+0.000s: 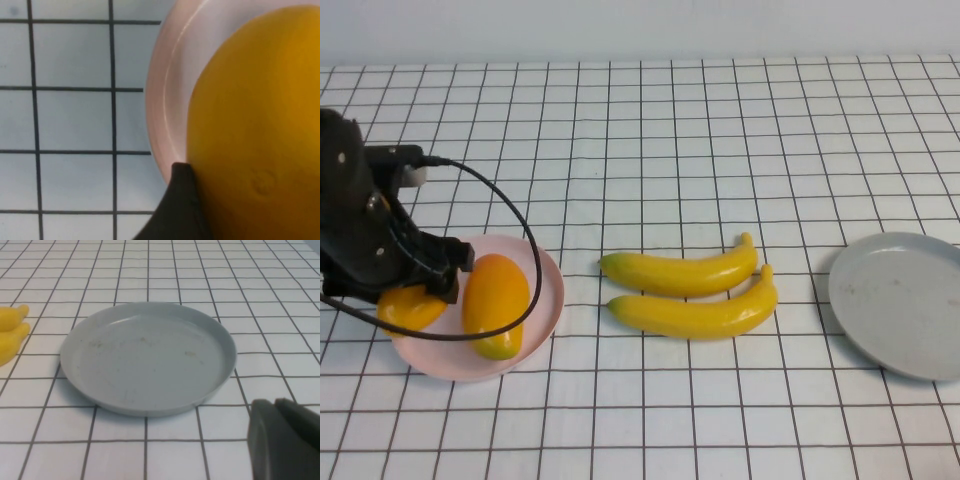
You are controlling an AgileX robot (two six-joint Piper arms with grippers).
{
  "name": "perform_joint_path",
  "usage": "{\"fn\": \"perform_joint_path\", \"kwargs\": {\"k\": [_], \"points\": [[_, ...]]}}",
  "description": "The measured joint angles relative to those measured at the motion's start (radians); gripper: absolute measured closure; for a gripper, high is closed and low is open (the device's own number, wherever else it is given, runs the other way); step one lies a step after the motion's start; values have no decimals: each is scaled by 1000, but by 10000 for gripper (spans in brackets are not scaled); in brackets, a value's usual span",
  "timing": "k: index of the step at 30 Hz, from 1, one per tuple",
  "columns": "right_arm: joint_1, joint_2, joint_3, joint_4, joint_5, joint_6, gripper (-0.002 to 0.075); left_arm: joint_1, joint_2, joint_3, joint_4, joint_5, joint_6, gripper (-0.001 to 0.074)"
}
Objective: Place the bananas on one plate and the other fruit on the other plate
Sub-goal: Put one type of fruit in the left plate, then put another type of fruit in the right plate
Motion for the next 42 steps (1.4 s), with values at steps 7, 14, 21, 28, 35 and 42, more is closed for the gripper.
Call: {"fn": "perform_joint_path", "kwargs": {"k": [7,14,21,28,35,42], "points": [[0,0,0,0,0,0,742,17,28,40,11,-97,2,136],[0,0,0,0,0,0,742,17,28,38,-28,-133,58,66],[0,0,0,0,0,0,742,17,-45,20,-118,-125,147,139],[0,0,0,0,0,0,742,17,-311,100,-224,-201,239,665],[0,0,0,0,0,0,742,17,-690,337,-197,-291,175,734],[0,0,0,0,0,0,742,17,-944,570,-154,-501,198,737]]}}
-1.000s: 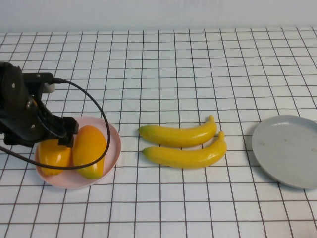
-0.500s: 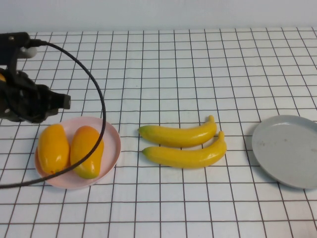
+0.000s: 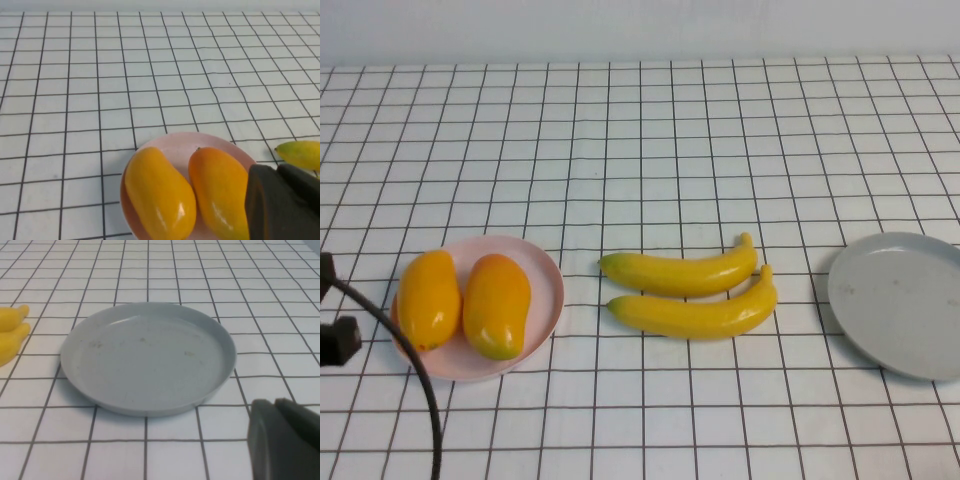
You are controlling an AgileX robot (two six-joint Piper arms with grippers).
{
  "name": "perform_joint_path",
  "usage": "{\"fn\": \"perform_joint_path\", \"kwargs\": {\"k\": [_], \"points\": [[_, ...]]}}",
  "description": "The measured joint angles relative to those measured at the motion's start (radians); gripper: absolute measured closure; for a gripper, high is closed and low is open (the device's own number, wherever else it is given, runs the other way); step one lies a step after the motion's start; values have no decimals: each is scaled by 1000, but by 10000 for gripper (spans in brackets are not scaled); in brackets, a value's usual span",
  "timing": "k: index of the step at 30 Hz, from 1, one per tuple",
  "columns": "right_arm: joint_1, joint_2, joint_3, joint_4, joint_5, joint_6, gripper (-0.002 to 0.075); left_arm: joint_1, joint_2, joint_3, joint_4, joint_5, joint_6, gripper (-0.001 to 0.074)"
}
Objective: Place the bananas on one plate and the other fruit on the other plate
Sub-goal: Put another type of fruit in the right plate
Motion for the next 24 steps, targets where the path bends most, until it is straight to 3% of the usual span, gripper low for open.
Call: {"fn": "perform_joint_path", "kwargs": {"k": [5,11,18,21,24], "points": [[0,0,0,0,0,0,742,0,-121,122,23,-51,4,737],[0,0,0,0,0,0,742,14,-337,340,87,-286,38,737],[0,0,0,0,0,0,742,187,-652,525,111,-259,29,738],[0,0,0,0,2,0,743,258,-687,582,111,-231,29,738],[0,0,0,0,2,0,742,274,-689,613,111,-194,29,738]]}}
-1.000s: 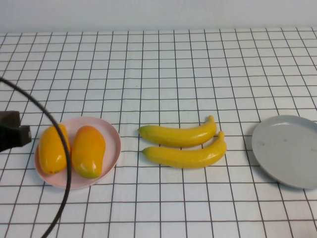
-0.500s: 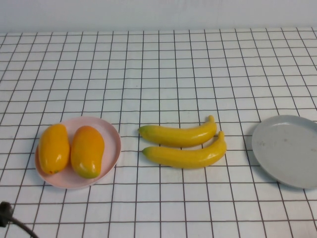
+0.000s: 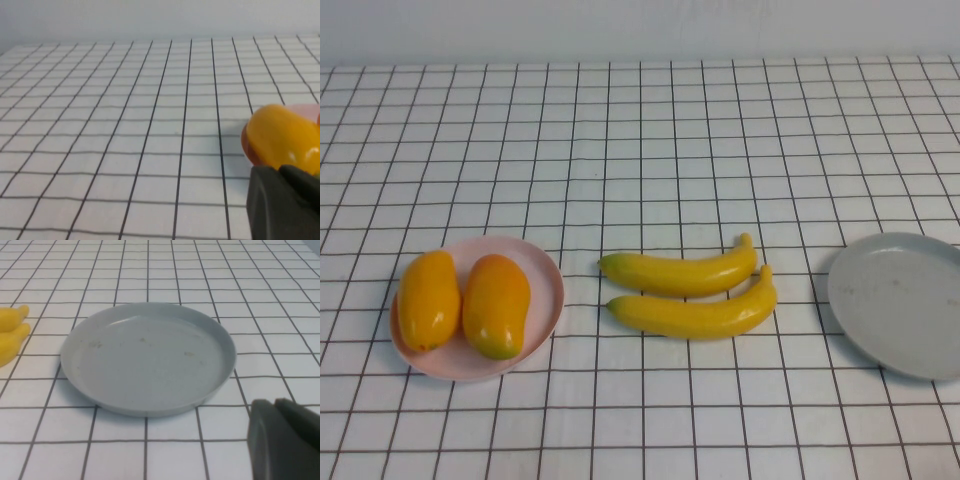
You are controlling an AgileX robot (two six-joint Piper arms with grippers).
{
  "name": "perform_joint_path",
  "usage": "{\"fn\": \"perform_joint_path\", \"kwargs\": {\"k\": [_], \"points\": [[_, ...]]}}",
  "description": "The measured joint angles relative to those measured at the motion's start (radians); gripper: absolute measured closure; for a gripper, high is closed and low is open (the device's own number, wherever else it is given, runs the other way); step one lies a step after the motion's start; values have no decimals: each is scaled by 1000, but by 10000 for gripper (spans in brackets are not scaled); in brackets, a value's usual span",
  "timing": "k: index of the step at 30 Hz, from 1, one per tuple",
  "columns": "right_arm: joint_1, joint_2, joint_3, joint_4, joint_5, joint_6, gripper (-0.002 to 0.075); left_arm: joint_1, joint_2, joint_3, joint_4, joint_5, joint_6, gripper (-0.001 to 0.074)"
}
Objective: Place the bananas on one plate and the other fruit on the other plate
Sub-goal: Put another type of fruit in the right plate
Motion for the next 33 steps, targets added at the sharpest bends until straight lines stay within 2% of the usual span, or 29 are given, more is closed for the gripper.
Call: {"fn": "perform_joint_path", "kwargs": {"k": [8,33], "points": [[0,0,0,0,0,0,742,-28,0,4,2,168,29,738],[0,0,0,3,-5,0,743,-31,-2,4,5,168,36,738]]}}
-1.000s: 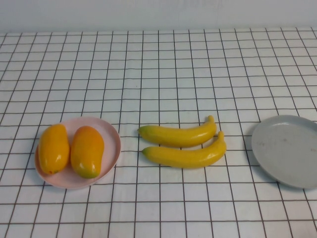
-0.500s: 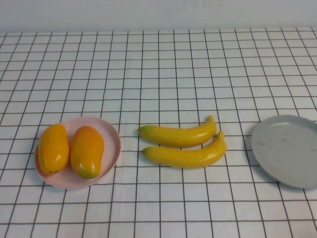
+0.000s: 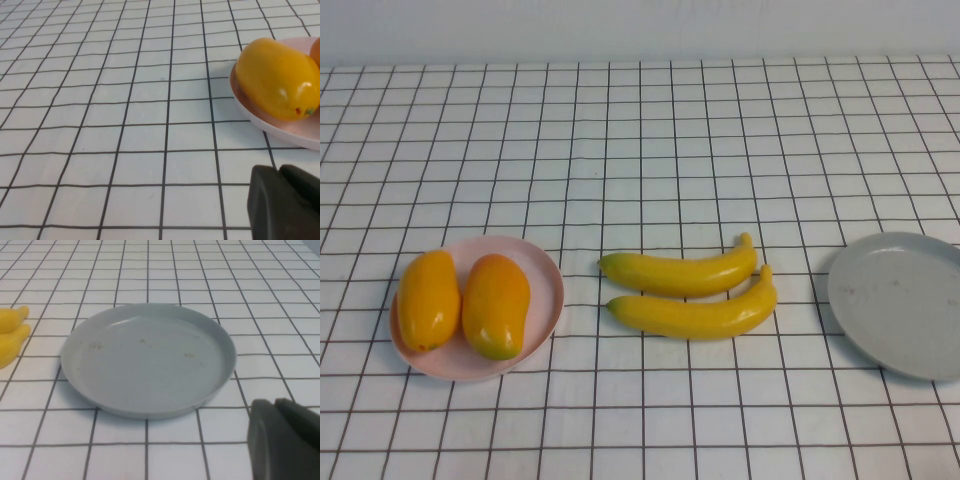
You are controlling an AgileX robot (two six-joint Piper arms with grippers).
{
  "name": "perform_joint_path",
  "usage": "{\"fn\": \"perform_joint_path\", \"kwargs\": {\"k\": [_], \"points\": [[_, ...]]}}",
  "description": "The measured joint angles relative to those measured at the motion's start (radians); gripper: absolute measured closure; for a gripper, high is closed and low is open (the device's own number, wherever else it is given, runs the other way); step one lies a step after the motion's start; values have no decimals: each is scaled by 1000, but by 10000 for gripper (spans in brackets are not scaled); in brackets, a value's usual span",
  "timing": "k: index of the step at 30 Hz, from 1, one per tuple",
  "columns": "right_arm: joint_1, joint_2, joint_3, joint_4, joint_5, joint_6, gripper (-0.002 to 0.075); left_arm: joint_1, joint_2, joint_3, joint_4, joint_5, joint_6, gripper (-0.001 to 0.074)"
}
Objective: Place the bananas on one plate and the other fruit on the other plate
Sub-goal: Put another type of fruit in the right plate
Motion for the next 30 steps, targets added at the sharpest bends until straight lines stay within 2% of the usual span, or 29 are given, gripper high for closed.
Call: {"fn": "perform_joint_path", "kwargs": {"k": [11,13,17,19,23,27,30], "points": [[0,0,0,315,-159,7,743,0,0,0,2,0,0,738],[0,0,0,496,-172,41,742,0,0,0,2,0,0,738],[0,0,0,1023,-190,82,743,0,0,0,2,0,0,738],[0,0,0,1140,-214,45,743,0,0,0,2,0,0,738],[0,0,0,1194,-246,-102,742,0,0,0,2,0,0,738],[0,0,0,1208,-233,-138,743,0,0,0,2,0,0,738],[0,0,0,1154,-224,-145,742,0,0,0,2,0,0,738]]}}
